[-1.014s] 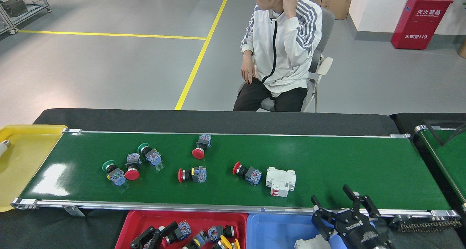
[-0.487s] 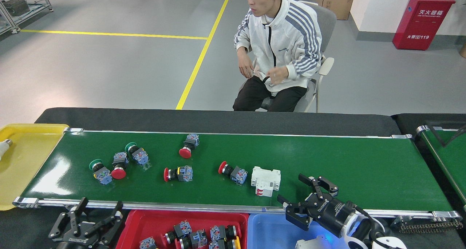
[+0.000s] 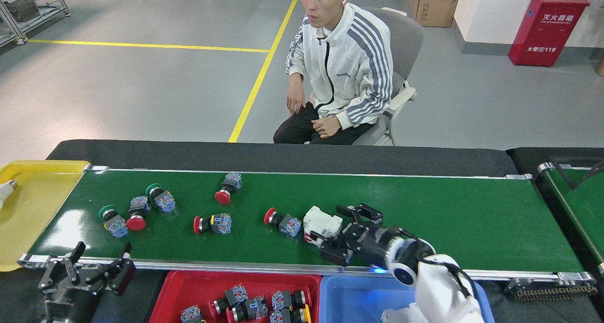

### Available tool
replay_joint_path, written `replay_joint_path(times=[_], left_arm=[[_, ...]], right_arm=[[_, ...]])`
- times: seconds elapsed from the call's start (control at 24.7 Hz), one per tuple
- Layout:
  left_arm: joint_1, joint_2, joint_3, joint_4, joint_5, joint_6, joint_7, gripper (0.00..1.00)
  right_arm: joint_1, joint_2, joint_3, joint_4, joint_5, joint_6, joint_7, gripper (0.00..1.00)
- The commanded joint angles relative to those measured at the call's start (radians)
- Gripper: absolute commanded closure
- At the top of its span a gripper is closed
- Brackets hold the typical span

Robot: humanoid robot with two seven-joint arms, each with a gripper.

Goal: Pick switch part from conveyor to tray

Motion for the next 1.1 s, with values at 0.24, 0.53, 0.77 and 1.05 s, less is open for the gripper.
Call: replay_joint_path(times=[0.24,0.53,0.77,1.05], left_arm=[[-0.147,0.013,-0.040,0.198,0.000,-0.025,0.012,0.00],[-0.404,0.014,-0.043,0.589,-0.001,-0.008,0.056,0.00],[-0.479,0.014,-0.144,0.701,0.000,0.050,0.154,0.28],[-0.427,0.010,-0.148,0.657,0.009,-0.082,0.222,0.96]], right_arm=[[-0.031,-0.004,0.085,0.012,-0.008,0.028,-0.029,0.83],[0.023,-0.010,0.062,-0.150,-0.034,0.030,-0.015,0.98],[0.230,-0.295,-0.077,-0.581,-0.206,-0.121,0.043,0.98],[0.586,-0.519,-0.453,-0.701,-0.399,-0.249,0.041,0.11]])
